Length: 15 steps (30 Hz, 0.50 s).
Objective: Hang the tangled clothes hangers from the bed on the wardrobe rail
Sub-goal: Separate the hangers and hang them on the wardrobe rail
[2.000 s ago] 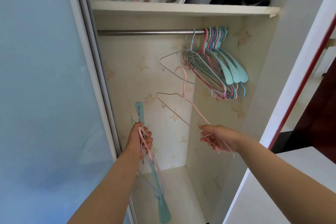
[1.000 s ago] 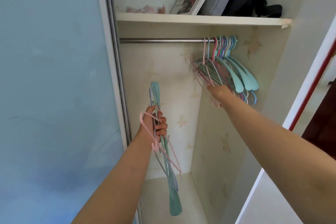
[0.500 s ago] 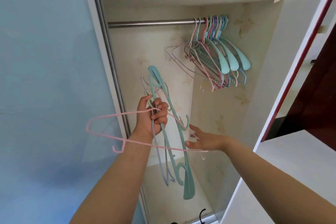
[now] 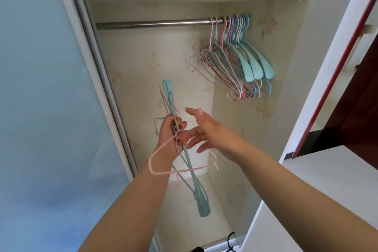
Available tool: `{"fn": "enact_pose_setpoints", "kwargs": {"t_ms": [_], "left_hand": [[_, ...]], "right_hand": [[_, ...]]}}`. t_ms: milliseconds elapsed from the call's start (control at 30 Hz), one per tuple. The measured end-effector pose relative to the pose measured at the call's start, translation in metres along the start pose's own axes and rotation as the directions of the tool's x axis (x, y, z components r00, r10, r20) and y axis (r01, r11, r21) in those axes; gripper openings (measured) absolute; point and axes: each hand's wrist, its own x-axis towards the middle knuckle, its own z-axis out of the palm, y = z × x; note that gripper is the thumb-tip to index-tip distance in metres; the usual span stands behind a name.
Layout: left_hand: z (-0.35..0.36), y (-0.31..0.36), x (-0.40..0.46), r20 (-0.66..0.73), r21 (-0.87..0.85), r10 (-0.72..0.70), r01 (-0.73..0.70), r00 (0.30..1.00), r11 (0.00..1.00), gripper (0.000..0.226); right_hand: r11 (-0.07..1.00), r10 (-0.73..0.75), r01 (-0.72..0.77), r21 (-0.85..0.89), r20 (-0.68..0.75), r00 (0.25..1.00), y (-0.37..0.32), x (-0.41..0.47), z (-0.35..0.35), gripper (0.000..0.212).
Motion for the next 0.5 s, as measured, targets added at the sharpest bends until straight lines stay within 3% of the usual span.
{"fn": "enact_pose_setpoints", "kwargs": {"t_ms": [67, 133, 233, 300, 367, 400, 467, 500], "left_hand": [[0.007, -0.010, -0.005, -0.059, 0.167, -0.002, 0.012, 0.998, 0.986, 0.033], [0.014, -0.016, -0.007, -0.120, 0.257, 0.071, -0.038, 0.990, 0.966, 0.028], [0.012, -0.014, 0.001, -0.212, 0.109, 0.135, -0.114, 0.968, 0.987, 0.027], [0.002, -0.012, 0.004, -0.182, -0.021, 0.031, -0.035, 0.983, 0.999, 0.036], [-0.015, -0.012, 0.011, -0.161, -0.042, -0.080, 0.074, 0.984, 0.996, 0.033], [-0.022, -0.012, 0.011, -0.168, -0.033, -0.110, 0.106, 0.980, 0.994, 0.032], [-0.035, -0.013, 0.015, -0.203, -0.041, -0.159, 0.154, 0.966, 0.987, 0.032], [-0.039, -0.014, 0.014, -0.206, -0.060, -0.169, 0.160, 0.964, 0.985, 0.033]], "right_hand": [[0.996, 0.052, -0.040, -0.079, 0.156, 0.986, -0.021, -0.008, 0.007, 0.048], [0.984, 0.138, -0.111, -0.143, 0.202, 0.970, -0.026, -0.012, 0.013, 0.039], [0.967, 0.240, -0.220, -0.128, 0.167, 0.956, -0.016, -0.012, 0.013, 0.021], [0.951, 0.307, -0.309, 0.007, 0.110, 0.945, -0.011, -0.013, 0.005, 0.009], [0.908, 0.390, -0.398, 0.133, 0.084, 0.917, -0.010, -0.014, -0.011, 0.035], [0.899, 0.416, -0.422, 0.116, 0.067, 0.907, -0.007, -0.014, -0.020, 0.051], [0.890, 0.439, -0.436, -0.135, -0.013, 0.898, -0.003, -0.016, -0.038, 0.065], [0.839, 0.438, -0.437, -0.324, -0.072, 0.896, -0.001, -0.017, -0.046, 0.063]]}}
